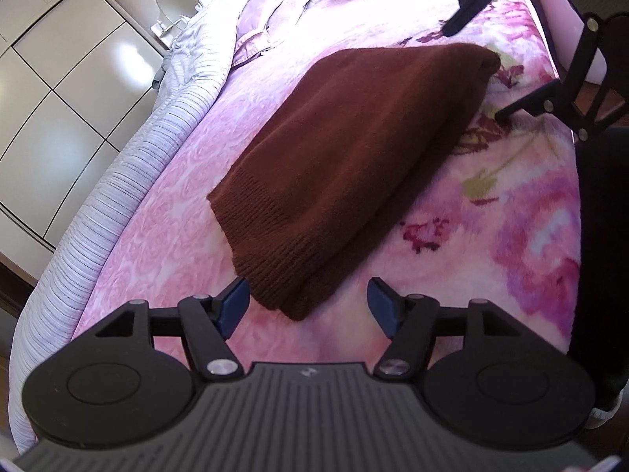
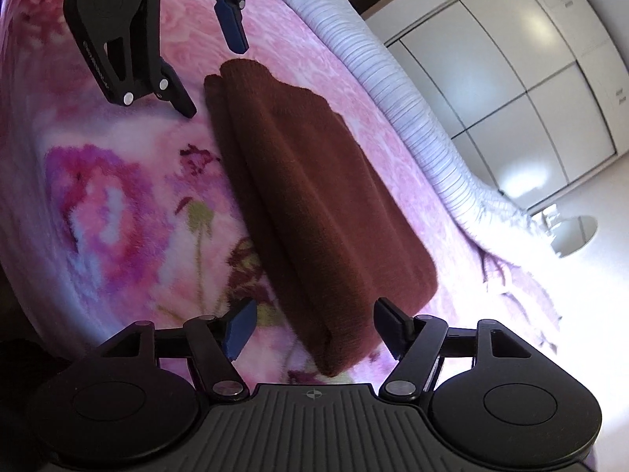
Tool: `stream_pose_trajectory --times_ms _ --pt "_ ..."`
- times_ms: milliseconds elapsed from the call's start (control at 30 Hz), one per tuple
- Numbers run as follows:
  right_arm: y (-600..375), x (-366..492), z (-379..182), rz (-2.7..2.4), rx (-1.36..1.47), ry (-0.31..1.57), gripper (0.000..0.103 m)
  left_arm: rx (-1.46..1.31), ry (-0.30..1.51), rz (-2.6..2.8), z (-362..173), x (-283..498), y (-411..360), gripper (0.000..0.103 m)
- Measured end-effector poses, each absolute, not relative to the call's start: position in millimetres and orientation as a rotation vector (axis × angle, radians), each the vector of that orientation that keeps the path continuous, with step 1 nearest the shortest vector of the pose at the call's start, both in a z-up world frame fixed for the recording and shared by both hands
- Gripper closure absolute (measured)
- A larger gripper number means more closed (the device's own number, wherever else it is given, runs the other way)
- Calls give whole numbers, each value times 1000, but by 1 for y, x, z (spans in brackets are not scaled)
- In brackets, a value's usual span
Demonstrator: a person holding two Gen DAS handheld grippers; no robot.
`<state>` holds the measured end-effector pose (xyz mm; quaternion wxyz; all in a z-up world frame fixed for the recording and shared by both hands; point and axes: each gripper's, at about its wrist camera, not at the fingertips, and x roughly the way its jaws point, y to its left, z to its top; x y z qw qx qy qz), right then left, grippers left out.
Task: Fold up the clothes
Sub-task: 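Move both open grippers to the folded brown vest's ends, then grasp the folded vest's end with the left gripper while the right gripper grasps the other end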
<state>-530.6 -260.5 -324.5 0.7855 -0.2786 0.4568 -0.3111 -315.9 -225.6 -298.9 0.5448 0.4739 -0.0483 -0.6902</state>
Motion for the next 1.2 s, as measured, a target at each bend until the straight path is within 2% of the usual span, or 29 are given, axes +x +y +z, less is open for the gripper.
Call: stream_pose_trajectory --times_ms 267,333,367,400,433,633,700,733,833,900,1000,1100,1200 --pt "-266 -517 -333 -612 -723 1008 35 1085 -204 -1685 -292 -319 -216 40" --pt "-273 -514 -330 -605 -731 1011 35 1092 -270 -1714 -292 -324 -212 33" --pt "-277 -513 -328 -601 -728 1003 38 1113 -320 -1719 -294 -329 -210 32" --pt "-281 -514 -322 -593 -705 985 57 1133 -370 -1722 -296 -333 -209 31" --pt "-286 -515 -315 -581 -670 966 70 1155 -418 -1722 -298 -337 -209 31" --pt "-301 -518 -276 -585 -578 895 73 1266 -605 -1663 -322 -360 -232 32" --pt "-302 -520 -271 -587 -553 887 73 1267 -604 -1642 -326 -362 -245 40" --pt "-303 -521 -270 -586 -543 886 73 1276 -594 -1626 -327 -362 -251 56" --pt "-295 -525 -278 -567 -537 890 73 1308 -542 -1628 -328 -356 -264 76" --pt "-285 -530 -290 -559 -573 901 69 1297 -496 -1665 -324 -351 -265 80" --pt "-271 -526 -315 -555 -685 925 37 1267 -420 -1705 -315 -346 -268 81" --pt "-267 -514 -330 -540 -756 923 35 1225 -330 -1736 -304 -340 -275 81" --pt "-281 -503 -334 -588 -798 953 36 1237 -368 -1719 -303 -339 -273 78"
